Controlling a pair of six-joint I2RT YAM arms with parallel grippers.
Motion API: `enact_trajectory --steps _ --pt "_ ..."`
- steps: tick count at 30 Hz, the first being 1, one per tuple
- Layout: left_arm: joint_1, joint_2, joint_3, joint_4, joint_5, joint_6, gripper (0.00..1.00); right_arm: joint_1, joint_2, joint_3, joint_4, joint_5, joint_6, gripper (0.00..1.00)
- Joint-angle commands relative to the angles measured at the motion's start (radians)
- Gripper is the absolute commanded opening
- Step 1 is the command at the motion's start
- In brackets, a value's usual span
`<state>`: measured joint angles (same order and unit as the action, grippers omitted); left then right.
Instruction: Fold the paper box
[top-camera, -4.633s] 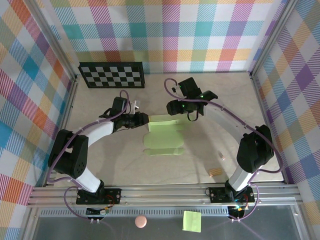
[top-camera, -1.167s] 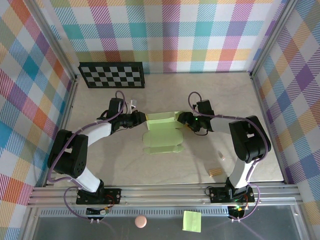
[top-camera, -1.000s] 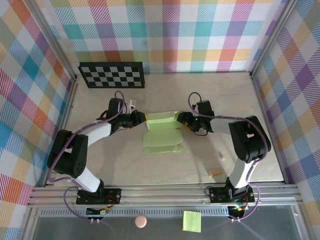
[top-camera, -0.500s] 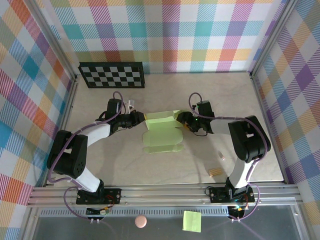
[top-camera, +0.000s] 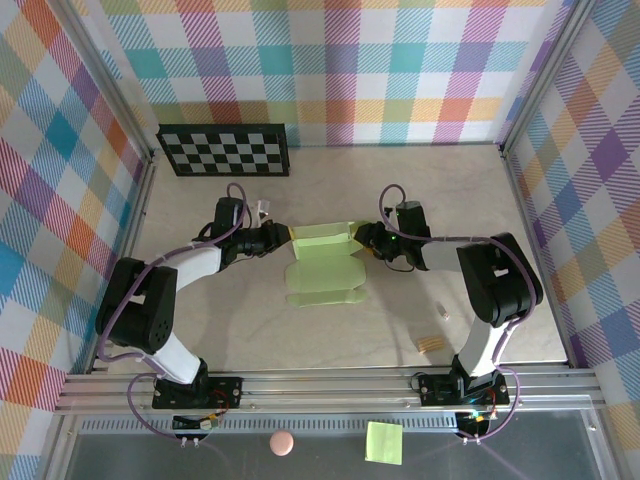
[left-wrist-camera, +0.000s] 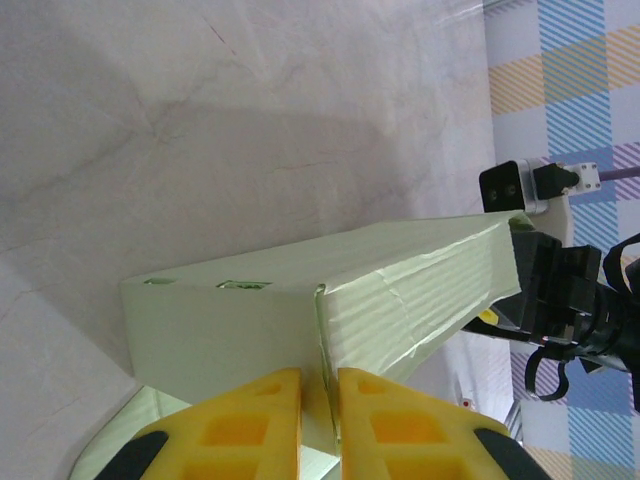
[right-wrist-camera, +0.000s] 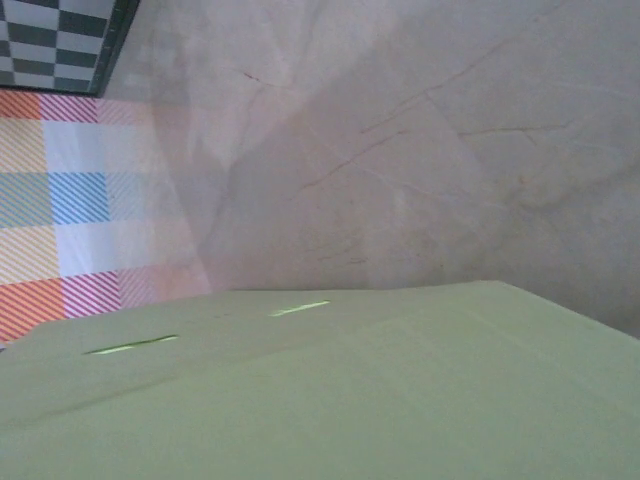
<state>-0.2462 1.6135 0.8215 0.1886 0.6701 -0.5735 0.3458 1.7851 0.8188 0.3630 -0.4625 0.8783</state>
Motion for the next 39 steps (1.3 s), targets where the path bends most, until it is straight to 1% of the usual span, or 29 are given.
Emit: enact_trajectory --steps 1,16,25,29,32,34,39 --pt "-0.001 0.044 -0.005 -0.061 -0.014 -0.009 0.16 0.004 -0.011 -0.002 0.064 -0.039 0.020 0.40" --pt "-0.033 0.065 0.006 -0.054 -0.013 -0.022 0.16 0.054 0.057 0.005 0.134 -0.046 0.061 0.39" --pt "-0.042 0.063 0.001 -0.052 -0.017 -0.026 0.16 0.079 0.097 0.017 0.135 -0.036 0.072 0.39" --pt "-0.043 0.057 -0.004 -0.052 -0.019 -0.026 0.16 0.085 0.112 0.024 0.100 -0.028 0.057 0.45" --pt "-0.042 0.057 -0.006 -0.054 -0.020 -0.026 0.16 0.091 0.117 0.038 0.041 -0.011 0.031 0.49" --pt "-0.042 0.057 -0.006 -0.054 -0.021 -0.025 0.16 0.097 0.124 0.048 0.006 0.003 0.015 0.53" --pt "-0.042 0.058 -0.005 -0.055 -0.022 -0.026 0.16 0.103 0.137 0.056 -0.059 0.030 -0.002 0.57"
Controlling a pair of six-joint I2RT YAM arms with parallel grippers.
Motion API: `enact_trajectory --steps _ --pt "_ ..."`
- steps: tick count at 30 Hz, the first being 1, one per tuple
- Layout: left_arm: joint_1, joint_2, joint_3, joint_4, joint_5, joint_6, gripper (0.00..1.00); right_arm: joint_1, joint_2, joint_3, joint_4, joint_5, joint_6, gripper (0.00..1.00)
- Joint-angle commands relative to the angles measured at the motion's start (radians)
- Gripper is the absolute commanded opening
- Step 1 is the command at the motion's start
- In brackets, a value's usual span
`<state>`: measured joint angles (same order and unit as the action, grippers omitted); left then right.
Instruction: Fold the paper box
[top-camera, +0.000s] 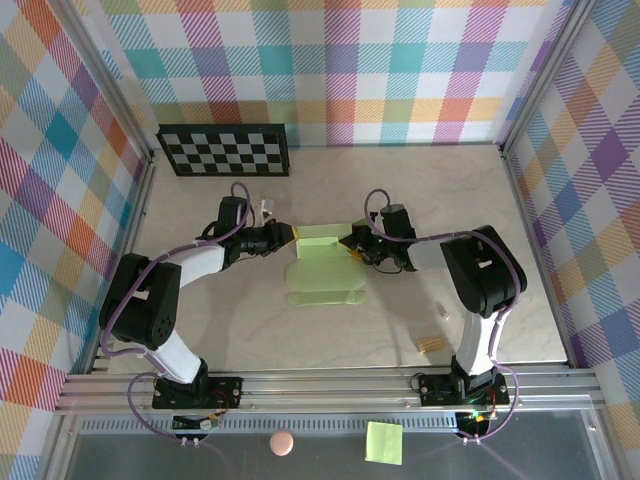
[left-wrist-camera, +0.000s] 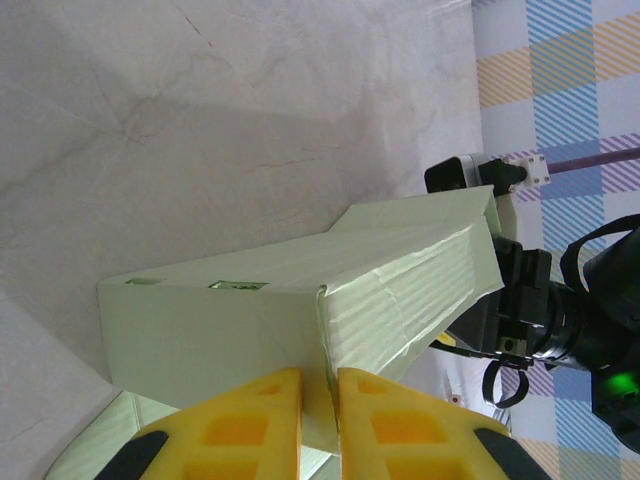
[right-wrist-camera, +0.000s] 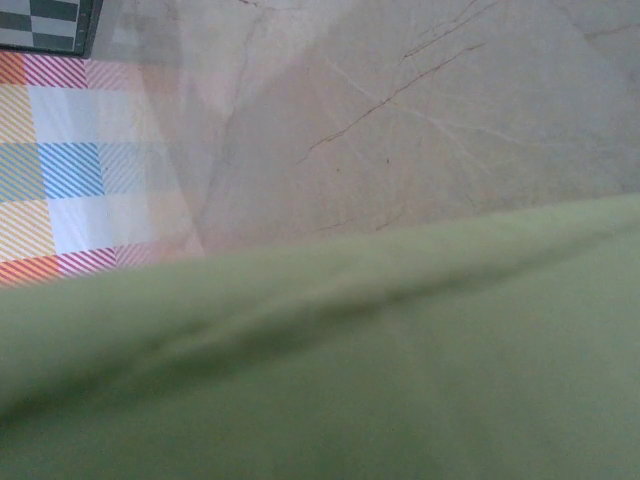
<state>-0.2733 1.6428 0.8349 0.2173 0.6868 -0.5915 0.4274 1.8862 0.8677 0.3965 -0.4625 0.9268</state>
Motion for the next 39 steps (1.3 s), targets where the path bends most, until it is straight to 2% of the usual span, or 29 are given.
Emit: enact_trajectory --steps 1,7,12,21,26,34,39 --pt "-0.015 0.029 -0.018 -0.084 -0.039 -0.008 0.16 0.022 0.036 0.008 -0.108 0.039 -0.054 0.57" --pt "-0.015 0.031 -0.017 -0.087 -0.043 -0.007 0.16 0.022 0.039 0.019 -0.149 0.055 -0.072 0.60" --pt "-0.015 0.029 -0.017 -0.088 -0.048 -0.007 0.16 0.022 0.023 0.050 -0.229 0.072 -0.102 0.56" --pt "-0.015 0.027 -0.017 -0.095 -0.067 -0.004 0.16 0.003 -0.092 0.066 -0.349 0.025 -0.229 0.56" --pt "-0.015 0.030 -0.013 -0.098 -0.068 -0.004 0.16 -0.027 -0.189 0.051 -0.482 0.031 -0.316 0.55" --pt "-0.015 0.042 0.000 -0.098 -0.067 -0.003 0.16 -0.045 -0.323 0.151 -0.758 0.154 -0.493 0.54" --pt "-0.015 0.040 0.000 -0.101 -0.069 -0.004 0.16 -0.045 -0.348 0.260 -0.885 0.271 -0.598 0.55"
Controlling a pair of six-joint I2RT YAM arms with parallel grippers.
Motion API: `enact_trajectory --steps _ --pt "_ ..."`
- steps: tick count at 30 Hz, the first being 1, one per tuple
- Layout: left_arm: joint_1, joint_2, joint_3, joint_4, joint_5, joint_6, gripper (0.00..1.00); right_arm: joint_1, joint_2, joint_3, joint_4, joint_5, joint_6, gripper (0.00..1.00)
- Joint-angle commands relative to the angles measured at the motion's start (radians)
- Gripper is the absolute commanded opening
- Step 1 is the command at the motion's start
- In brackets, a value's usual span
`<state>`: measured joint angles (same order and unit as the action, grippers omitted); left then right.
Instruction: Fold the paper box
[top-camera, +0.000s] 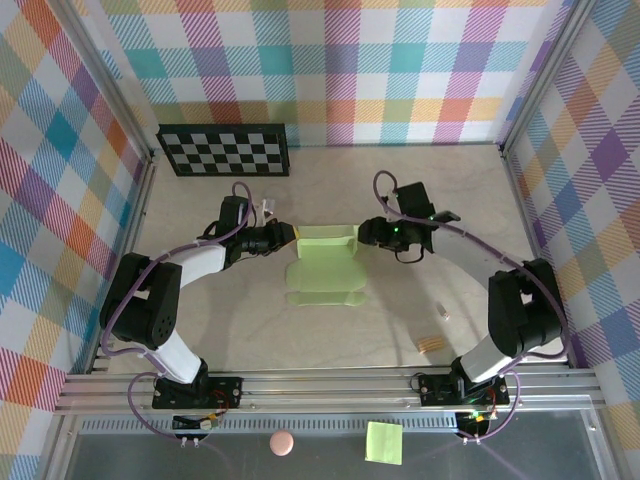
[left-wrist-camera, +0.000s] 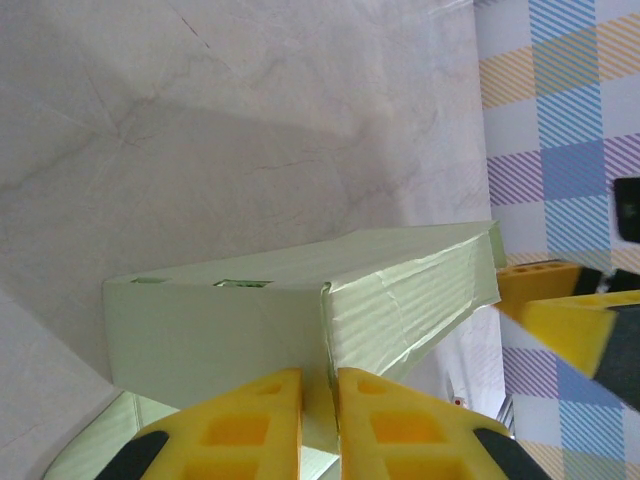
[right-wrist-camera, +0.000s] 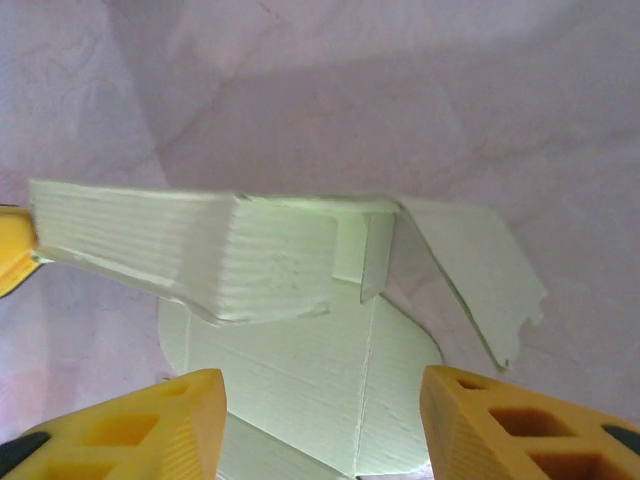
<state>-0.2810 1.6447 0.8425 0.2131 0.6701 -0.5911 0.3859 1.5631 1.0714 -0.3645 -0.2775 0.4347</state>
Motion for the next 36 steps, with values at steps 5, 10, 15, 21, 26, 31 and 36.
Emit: enact_trajectory --steps 5,10,15,21,26,31,36 --pt "-0.007 0.039 -0.010 -0.091 -0.052 -0.007 0.16 -0.004 0.025 0.151 -0.215 0.232 -0.175 0.55" --pt "-0.007 0.038 -0.007 -0.090 -0.051 -0.008 0.16 -0.005 0.110 0.199 -0.234 0.225 -0.201 0.51" --pt "-0.007 0.040 -0.006 -0.092 -0.053 -0.007 0.16 -0.001 0.148 0.192 -0.230 0.177 -0.198 0.42" --pt "-0.007 0.054 0.004 -0.090 -0.044 -0.007 0.16 0.016 0.127 0.180 -0.253 0.172 -0.176 0.16" --pt "-0.010 0.063 0.008 -0.088 -0.042 -0.008 0.16 0.050 0.085 0.178 -0.308 0.198 -0.097 0.04" --pt "-0.015 0.065 0.005 -0.082 -0.044 -0.012 0.16 0.081 0.034 0.156 -0.330 0.216 0.000 0.02" --pt "-0.023 0.072 0.011 -0.075 -0.038 -0.012 0.17 0.111 0.018 0.142 -0.330 0.210 0.083 0.01"
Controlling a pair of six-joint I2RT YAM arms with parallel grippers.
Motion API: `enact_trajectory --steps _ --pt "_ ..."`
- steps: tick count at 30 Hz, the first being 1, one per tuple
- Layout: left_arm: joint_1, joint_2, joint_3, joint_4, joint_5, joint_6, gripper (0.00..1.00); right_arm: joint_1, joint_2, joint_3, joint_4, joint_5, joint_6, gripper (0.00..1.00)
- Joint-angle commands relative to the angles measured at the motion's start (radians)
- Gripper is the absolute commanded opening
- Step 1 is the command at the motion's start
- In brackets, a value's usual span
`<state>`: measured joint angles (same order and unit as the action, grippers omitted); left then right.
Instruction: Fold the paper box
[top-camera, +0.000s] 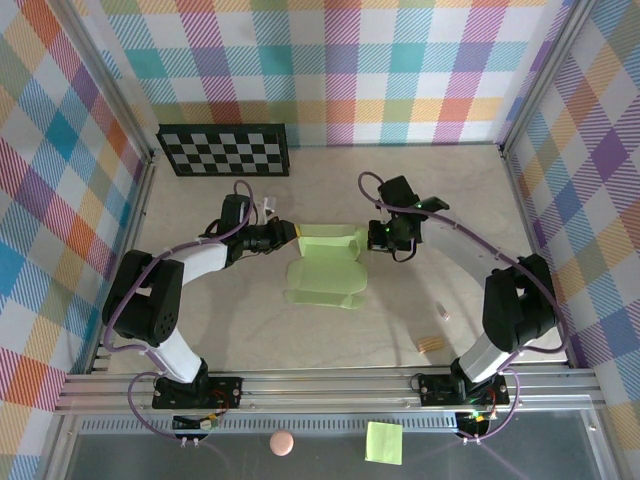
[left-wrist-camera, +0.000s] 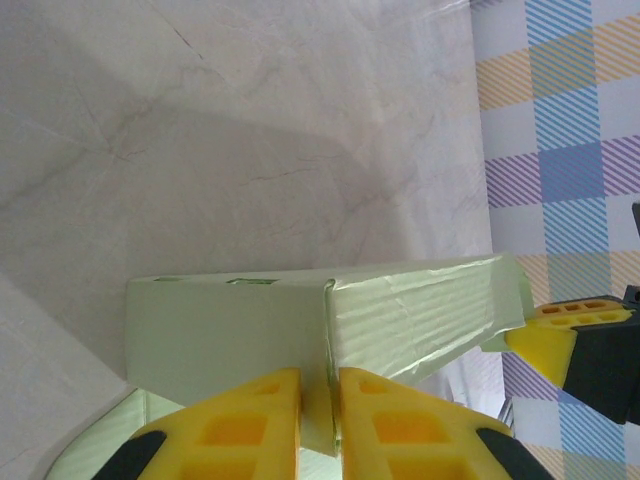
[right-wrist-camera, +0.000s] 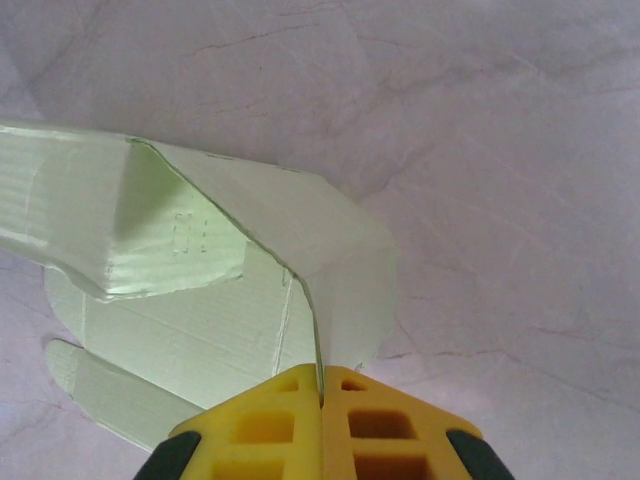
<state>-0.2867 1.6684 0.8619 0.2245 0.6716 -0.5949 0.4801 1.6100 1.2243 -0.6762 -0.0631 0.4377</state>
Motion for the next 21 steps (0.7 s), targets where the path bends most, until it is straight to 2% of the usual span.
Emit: enact_trajectory --steps 1,8,17,21 --pt "-0.020 0.050 -0.006 -0.088 -0.038 -0.009 0.17 0.023 -0.027 -0.012 -0.016 -0.002 0.094 0.00" --pt "-0.034 0.028 -0.001 -0.112 -0.019 0.010 0.23 0.035 0.011 0.005 0.045 0.013 0.137 0.00" --pt "-0.063 -0.090 -0.044 -0.298 0.080 0.170 0.47 0.032 0.196 0.221 0.027 0.009 -0.030 0.00" --pt "-0.086 -0.101 -0.041 -0.363 0.130 0.204 0.53 0.034 0.278 0.316 0.021 -0.035 -0.124 0.00"
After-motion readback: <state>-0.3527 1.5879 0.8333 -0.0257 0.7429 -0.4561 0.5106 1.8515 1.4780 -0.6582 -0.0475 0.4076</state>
